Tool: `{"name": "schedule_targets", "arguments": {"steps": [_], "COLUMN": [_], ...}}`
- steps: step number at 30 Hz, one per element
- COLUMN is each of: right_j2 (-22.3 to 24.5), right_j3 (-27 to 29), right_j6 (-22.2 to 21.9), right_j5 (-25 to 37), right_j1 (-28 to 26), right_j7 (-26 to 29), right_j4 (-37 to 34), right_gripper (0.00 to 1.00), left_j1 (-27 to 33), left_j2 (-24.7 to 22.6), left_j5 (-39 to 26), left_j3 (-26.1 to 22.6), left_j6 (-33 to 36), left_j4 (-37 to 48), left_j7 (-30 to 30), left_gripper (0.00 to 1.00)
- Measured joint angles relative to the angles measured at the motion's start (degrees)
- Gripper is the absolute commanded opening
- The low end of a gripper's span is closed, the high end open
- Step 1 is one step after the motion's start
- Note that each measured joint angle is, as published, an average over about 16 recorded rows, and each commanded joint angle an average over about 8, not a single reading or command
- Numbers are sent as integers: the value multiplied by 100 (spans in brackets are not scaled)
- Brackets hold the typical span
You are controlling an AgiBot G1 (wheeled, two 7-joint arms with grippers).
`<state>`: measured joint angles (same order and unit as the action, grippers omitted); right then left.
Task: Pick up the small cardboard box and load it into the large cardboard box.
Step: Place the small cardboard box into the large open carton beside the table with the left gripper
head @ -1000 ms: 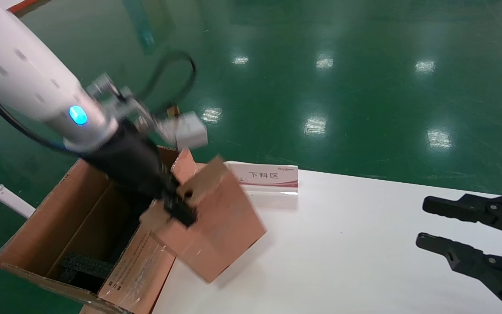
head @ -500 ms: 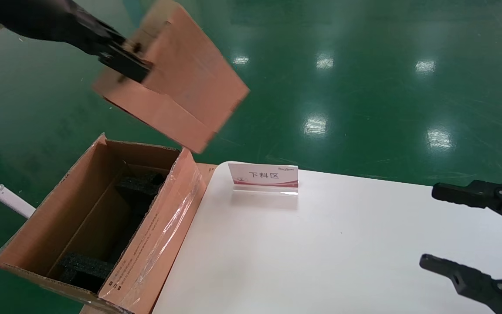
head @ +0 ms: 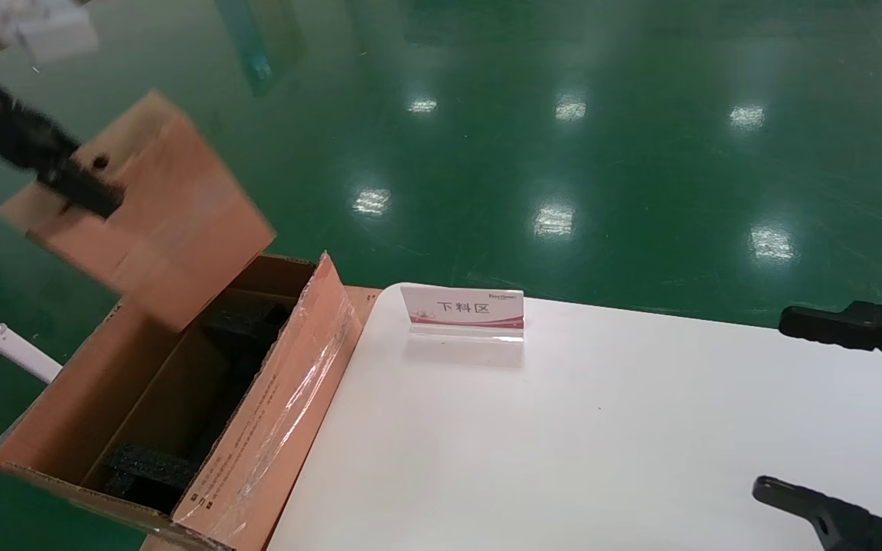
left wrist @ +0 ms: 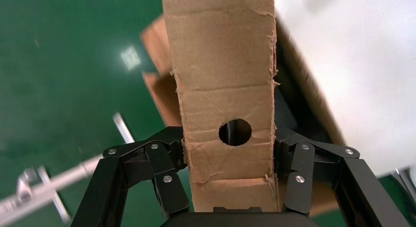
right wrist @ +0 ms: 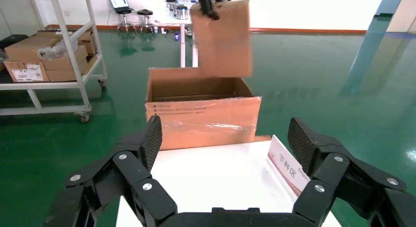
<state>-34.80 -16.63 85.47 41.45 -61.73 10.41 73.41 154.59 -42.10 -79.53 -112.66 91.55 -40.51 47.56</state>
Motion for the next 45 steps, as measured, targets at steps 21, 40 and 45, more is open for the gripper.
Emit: {"name": "schedule_targets", "arguments": {"steps": [21,40,45], "right_j2": [3,6,6], "right_j3": [-7,-14,-15], "right_j6": [-3,-6,-7], "right_j5": [-5,-9,-11], "right_j1": [-2,-3,-3], "right_j7": [-4,-7,-8], "right_j4": [0,0,0], "right_gripper": [100,100,100], "left_j1": [-637,-1264,-1334], "left_j2": [224,433,463], "left_j5": [653,267,114], "left_j3": [-1521,-1816,-1871], "left_j6": [-333,-1206,-1437], "left_j4": [22,-445,-577], "left_j7": [817,1646,1846], "left_gripper": [0,0,0]}}
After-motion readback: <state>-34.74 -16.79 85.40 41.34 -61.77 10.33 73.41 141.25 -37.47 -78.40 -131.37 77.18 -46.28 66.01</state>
